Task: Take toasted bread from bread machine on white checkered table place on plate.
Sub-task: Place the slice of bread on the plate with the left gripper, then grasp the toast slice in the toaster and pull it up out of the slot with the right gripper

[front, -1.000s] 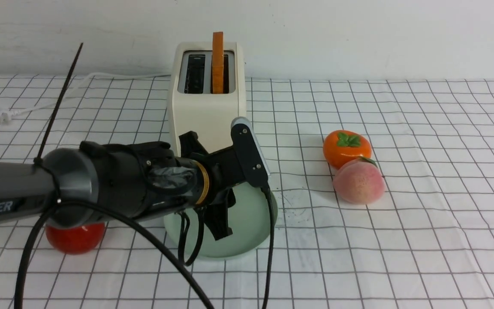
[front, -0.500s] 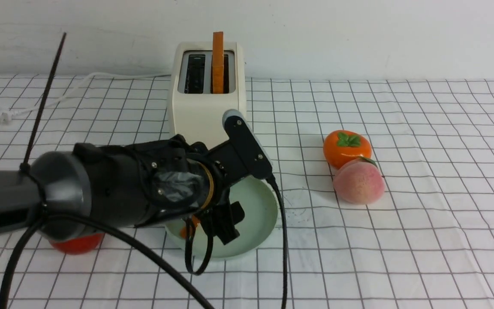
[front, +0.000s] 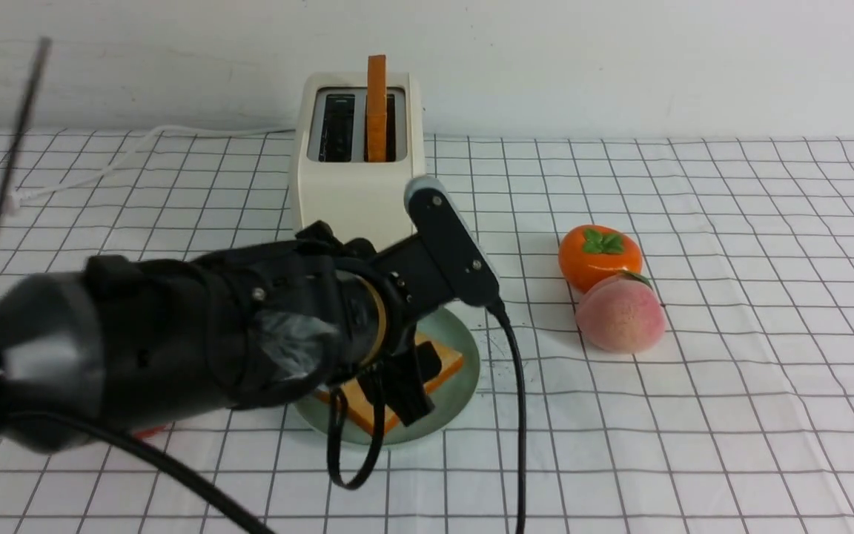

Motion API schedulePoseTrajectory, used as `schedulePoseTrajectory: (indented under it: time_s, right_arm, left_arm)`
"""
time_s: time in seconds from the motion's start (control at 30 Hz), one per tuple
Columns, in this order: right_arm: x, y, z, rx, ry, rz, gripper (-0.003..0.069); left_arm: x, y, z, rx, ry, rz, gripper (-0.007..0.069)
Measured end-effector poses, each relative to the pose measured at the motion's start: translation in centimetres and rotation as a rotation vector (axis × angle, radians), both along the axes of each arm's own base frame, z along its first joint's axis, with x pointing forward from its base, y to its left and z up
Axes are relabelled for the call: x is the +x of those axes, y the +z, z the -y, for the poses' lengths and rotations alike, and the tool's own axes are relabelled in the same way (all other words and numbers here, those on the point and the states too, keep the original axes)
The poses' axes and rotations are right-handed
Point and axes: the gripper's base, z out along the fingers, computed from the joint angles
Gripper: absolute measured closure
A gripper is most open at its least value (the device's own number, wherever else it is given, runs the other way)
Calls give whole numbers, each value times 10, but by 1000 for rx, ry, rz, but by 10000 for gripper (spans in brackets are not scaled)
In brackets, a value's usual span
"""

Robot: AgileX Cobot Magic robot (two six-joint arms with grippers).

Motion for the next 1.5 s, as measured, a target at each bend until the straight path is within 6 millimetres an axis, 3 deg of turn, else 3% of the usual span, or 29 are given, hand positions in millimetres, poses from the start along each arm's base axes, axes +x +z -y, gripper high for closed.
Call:
schedulePoseTrajectory:
  time_s: [0.1,0.2,0.37,0.4,0.43,0.47,0.63,0.7,0.77,0.8,0.83,0.87,0.97,1.03,1.07,1.1,1.17,1.33,1.43,1.47,1.5]
  right_arm:
    - [-1,1,-1,11,8,-1,640]
    - [-1,1,-1,17,9,-4,640]
    - [6,-1,-1,71,-45,-107,639]
    - [12,-3,-1,70,-58,-133,639]
    - [15,-3,-1,70,-62,-144,639]
    - [28,-7,-2,64,-81,-195,639]
    - [77,-24,-8,58,-87,-358,639]
    - [94,-28,-13,51,-73,-399,639]
    - [123,-37,-32,14,-33,-452,638]
    - [125,-37,-34,6,-34,-448,638]
    - [142,-42,-56,-38,-13,-464,638]
    - [142,-41,-55,-44,-16,-454,638]
    - [173,-42,-107,-148,-39,-392,638]
    - [189,-39,-136,-179,-67,-326,636]
    - [190,-42,-140,-178,-66,-335,636]
    - [202,-38,-161,-196,-89,-266,627]
    - [217,-39,-177,-209,-111,-215,610]
    - [270,-57,-214,-170,-206,-141,484]
    - [305,-70,-222,-92,-281,-141,354]
    - [307,-69,-222,-84,-286,-135,337]
    - [328,-79,-223,-44,-323,-126,276]
  left_arm:
    - [-10,24,-11,-81,65,15,148]
    - [-16,33,-20,-117,133,-9,209]
    - [-41,62,-47,-308,365,-107,576]
    - [-47,71,-53,-360,388,-111,621]
    - [-49,73,-54,-373,390,-111,621]
    - [-63,92,-66,-469,409,-109,638]
    - [-107,124,-102,-675,387,-84,638]
    - [-120,127,-114,-717,374,-68,638]
    - [-141,124,-134,-778,343,-34,638]
    - [-141,122,-133,-775,343,-37,638]
    - [-154,117,-144,-815,317,-16,638]
    - [-155,114,-145,-816,313,-17,638]
    - [-172,95,-157,-886,262,7,638]
    - [-177,89,-159,-927,222,24,638]
    - [-178,88,-160,-931,218,26,638]
    - [-182,85,-160,-964,184,43,638]
    - [-184,85,-161,-983,164,54,638]
    - [-185,87,-161,-1007,143,67,638]
    - [-185,87,-161,-1008,142,68,638]
    - [-185,87,-161,-1008,142,68,638]
    - [-185,87,-161,-1008,142,68,638]
